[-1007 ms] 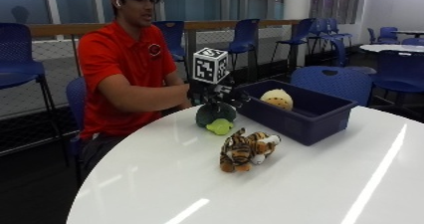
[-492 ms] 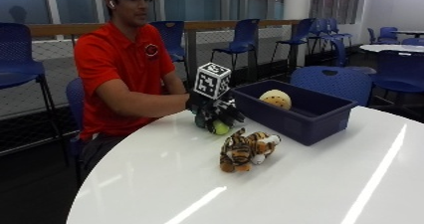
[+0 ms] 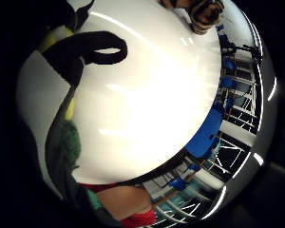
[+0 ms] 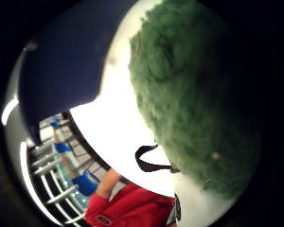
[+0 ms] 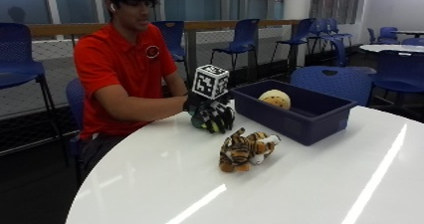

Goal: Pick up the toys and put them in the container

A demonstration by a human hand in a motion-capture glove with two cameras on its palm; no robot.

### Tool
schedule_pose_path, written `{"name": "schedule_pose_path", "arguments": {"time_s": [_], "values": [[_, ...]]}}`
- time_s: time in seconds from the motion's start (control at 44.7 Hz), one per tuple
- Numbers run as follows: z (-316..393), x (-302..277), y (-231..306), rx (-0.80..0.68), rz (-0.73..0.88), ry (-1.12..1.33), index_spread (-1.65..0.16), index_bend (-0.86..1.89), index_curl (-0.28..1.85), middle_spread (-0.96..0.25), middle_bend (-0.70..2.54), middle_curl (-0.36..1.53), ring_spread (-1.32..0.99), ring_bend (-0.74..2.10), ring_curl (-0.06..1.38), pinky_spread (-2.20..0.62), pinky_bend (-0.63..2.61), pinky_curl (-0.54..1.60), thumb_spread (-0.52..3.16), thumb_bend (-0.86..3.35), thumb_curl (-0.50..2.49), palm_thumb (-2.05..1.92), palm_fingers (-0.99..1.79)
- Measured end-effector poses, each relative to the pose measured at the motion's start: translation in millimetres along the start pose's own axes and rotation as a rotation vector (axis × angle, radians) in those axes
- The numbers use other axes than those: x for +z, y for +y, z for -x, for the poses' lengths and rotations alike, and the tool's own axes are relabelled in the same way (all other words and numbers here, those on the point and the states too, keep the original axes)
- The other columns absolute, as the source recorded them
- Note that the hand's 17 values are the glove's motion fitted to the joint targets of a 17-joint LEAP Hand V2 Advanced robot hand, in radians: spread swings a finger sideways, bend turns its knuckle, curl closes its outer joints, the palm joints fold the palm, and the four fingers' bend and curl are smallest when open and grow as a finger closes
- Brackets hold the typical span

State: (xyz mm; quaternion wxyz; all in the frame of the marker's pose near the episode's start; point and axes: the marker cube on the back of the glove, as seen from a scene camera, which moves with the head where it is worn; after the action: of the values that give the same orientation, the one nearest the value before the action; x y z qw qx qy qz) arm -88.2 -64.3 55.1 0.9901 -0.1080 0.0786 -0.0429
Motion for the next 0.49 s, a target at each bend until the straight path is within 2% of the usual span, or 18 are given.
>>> {"name": "schedule_pose_path", "arguments": {"time_s": [0.224,0.291,0.492], "values": [[13,1,3,-0.047,-0.140,0.011,-0.38,0.15,0.32,-0.27,0.40,0.37,-0.30,0.71,0.36,-0.33,1.01,0.34,1.31,0.17,0.41,0.41,0.75],[14,1,2,-0.064,-0.168,0.004,-0.39,0.18,0.34,-0.32,0.49,0.41,-0.37,0.73,0.37,-0.37,1.00,0.35,1.23,0.19,0.47,0.51,0.87],[5,-4,-3,-0.112,-0.184,-0.055,-0.41,0.25,0.41,-0.40,0.62,0.49,-0.49,0.75,0.40,-0.42,0.93,0.35,1.00,0.20,0.59,0.64,0.99]]}}
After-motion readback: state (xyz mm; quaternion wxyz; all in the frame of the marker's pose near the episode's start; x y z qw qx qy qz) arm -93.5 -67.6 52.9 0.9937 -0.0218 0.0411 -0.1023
